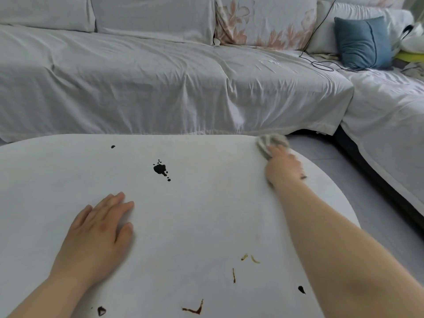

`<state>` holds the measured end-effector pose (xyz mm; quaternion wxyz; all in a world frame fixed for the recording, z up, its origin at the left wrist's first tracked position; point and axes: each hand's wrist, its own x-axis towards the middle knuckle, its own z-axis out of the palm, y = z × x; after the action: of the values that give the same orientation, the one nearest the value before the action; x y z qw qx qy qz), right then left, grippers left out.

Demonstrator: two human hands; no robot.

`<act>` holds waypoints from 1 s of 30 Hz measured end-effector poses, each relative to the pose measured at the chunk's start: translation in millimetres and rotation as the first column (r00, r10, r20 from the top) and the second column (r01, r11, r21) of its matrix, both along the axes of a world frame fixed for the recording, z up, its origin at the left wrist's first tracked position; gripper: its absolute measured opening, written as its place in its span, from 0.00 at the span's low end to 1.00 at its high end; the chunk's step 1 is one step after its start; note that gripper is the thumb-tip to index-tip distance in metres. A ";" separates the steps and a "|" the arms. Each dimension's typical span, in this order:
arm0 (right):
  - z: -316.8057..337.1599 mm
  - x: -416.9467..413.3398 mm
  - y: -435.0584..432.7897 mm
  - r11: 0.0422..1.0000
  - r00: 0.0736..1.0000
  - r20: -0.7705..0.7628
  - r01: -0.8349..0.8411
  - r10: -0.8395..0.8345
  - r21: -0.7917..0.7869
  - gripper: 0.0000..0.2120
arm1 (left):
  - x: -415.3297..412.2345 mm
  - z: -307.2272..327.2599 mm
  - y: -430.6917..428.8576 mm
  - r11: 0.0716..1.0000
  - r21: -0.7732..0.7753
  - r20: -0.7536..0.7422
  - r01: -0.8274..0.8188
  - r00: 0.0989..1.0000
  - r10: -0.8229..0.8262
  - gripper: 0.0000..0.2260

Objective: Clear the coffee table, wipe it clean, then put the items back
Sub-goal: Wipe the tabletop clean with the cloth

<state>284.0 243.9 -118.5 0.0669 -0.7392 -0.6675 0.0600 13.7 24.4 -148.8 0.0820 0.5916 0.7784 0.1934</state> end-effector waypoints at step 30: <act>3.8 127.3 -135.2 1.000 0.988 -0.156 -0.024 0.021 -0.016 0.20 | -16.3 16.4 -61.6 0.998 -0.012 0.115 -0.056 0.992 0.057 0.17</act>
<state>411.3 108.7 -114.6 0.1114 -0.7252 -0.6680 0.1242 -2.6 -37.2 -132.4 0.1239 0.5569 0.7895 0.2262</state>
